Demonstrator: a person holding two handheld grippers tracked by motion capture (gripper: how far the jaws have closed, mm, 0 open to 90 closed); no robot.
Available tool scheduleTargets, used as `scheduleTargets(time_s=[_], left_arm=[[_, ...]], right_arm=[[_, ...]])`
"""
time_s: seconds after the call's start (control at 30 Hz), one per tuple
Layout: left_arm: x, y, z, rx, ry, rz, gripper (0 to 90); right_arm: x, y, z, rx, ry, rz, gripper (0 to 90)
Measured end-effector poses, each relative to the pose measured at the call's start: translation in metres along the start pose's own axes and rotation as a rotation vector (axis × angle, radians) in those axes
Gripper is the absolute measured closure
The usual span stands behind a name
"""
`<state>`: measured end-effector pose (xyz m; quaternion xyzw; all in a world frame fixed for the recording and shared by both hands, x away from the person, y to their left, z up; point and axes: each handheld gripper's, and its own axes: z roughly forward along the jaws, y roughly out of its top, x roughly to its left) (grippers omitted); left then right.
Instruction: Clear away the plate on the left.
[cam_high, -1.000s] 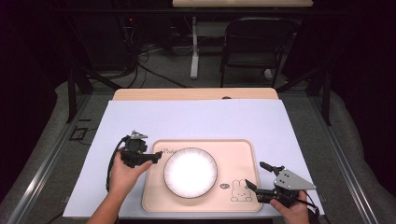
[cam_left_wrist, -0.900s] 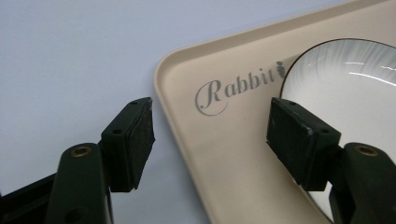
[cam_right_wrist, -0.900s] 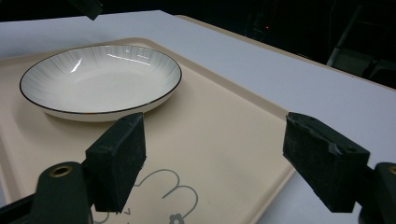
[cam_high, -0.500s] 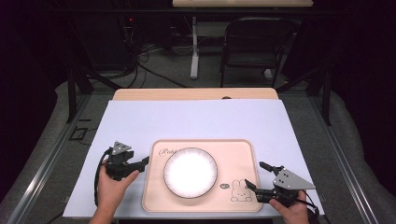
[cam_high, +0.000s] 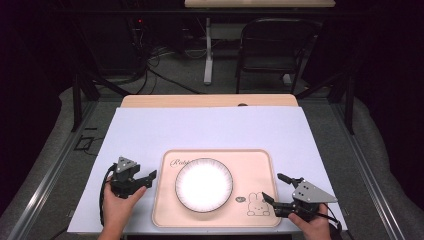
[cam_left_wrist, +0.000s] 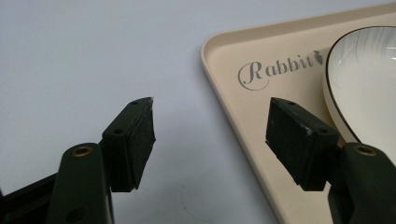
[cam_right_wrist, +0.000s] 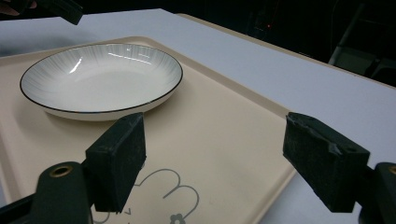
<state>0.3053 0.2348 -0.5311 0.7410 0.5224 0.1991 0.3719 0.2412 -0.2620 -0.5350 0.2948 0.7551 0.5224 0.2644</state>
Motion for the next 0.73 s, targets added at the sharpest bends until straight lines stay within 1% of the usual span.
scheduleTargets(time_s=[0.23,0.43,0.73], left_arm=[[0.0006,-0.0033,0.0026,-0.013,-0.002,-0.015,33.0],[0.0007,-0.0043,0.0039,-0.006,-0.002,-0.017,33.0],[0.0023,-0.0038,0.0035,-0.014,0.0,-0.028,33.0]], right_arm=[[-0.0003,0.0001,0.0007,0.003,-0.006,-0.002,20.7],[0.0,-0.0002,0.0008,0.007,-0.001,-0.003,20.8],[-0.001,-0.0016,0.0038,0.029,0.005,0.002,20.4]])
